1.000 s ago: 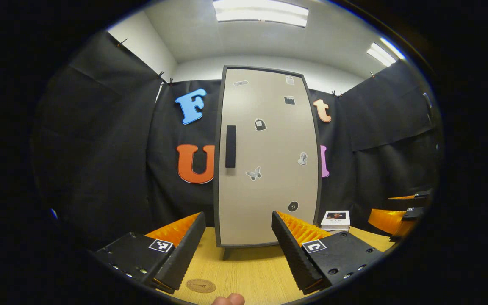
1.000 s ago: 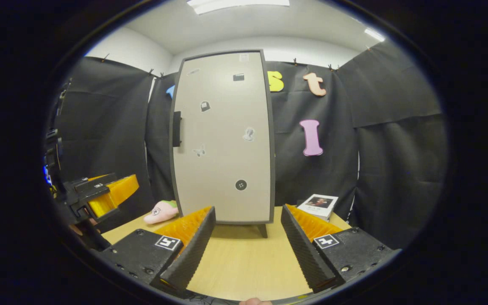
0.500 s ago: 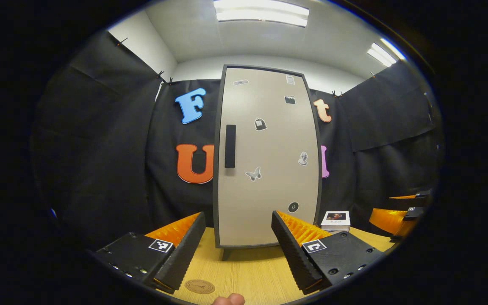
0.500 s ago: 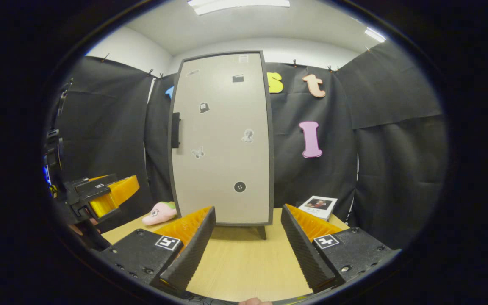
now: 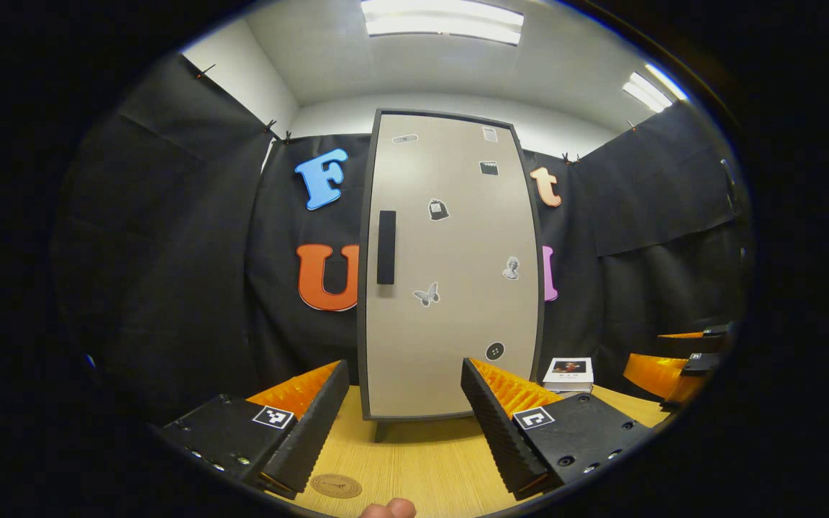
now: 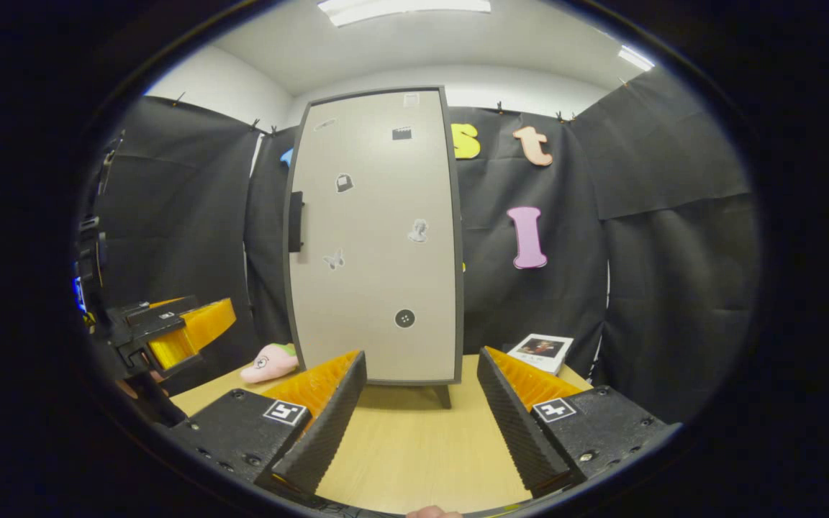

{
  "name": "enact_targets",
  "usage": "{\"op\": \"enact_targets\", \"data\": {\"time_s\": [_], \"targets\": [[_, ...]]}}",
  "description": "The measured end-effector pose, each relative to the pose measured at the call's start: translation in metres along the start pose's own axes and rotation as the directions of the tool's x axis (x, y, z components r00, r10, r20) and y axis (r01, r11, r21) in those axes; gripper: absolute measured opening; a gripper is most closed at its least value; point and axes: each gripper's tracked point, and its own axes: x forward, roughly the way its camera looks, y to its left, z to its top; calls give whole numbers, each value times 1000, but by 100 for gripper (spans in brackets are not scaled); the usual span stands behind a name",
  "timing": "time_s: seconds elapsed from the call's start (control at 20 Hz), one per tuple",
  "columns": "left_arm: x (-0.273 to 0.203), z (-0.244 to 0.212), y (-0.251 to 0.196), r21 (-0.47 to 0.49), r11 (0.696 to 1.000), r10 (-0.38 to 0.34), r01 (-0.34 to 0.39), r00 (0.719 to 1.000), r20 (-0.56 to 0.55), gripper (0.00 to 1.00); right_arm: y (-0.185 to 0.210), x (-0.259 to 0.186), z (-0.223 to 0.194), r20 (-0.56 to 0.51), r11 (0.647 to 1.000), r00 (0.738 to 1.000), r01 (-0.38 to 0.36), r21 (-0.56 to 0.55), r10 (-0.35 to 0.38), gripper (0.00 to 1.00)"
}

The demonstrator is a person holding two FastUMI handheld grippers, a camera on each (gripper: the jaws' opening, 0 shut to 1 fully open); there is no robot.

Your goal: Open the cabinet door with the right hand, grasp the bottle in the cabinet with the left hand and place it on the coaster, then close the cabinet door with the right hand.

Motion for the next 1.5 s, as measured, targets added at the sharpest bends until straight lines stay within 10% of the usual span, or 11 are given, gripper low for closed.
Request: {"op": "enact_targets", "data": {"time_s": [0.55, 1.5], "targets": [[-1, -4, 2, 5, 1000, 6, -6, 1000, -10, 95, 31, 23, 31, 24, 992, 992, -124, -21, 124, 99], [-25, -16, 34, 15, 997, 79, -78, 995, -55, 95, 218, 236, 149, 6, 871, 871, -491, -33, 491, 95]]}}
